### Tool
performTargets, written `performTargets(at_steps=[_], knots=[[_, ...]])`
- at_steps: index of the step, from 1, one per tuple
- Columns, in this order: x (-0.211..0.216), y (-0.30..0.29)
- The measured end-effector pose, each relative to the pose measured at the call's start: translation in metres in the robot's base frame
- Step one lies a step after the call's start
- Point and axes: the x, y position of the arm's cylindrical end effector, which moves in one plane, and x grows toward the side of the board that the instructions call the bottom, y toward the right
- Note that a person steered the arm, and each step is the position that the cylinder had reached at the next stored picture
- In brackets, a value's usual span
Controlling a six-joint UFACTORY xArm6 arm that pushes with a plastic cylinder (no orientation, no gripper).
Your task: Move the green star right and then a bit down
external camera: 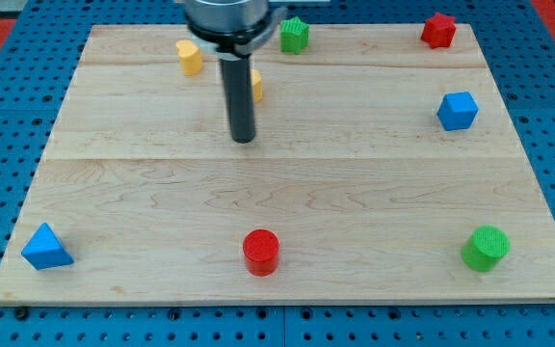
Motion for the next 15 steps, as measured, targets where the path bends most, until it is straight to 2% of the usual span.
performTargets(at_steps=[1, 2, 3, 4, 5, 6, 7, 9, 10, 11, 13, 15], knots=[[-0.022, 0.102], [-0.065, 0.172], [-0.120, 0.213], [-0.180, 0.195], [-0.211, 0.104], [-0.209, 0.077], [-0.194, 0.116], [-0.113, 0.058], [-0.131, 0.026], [-0.176, 0.012], [-0.202, -0.054], [-0.214, -0.020]])
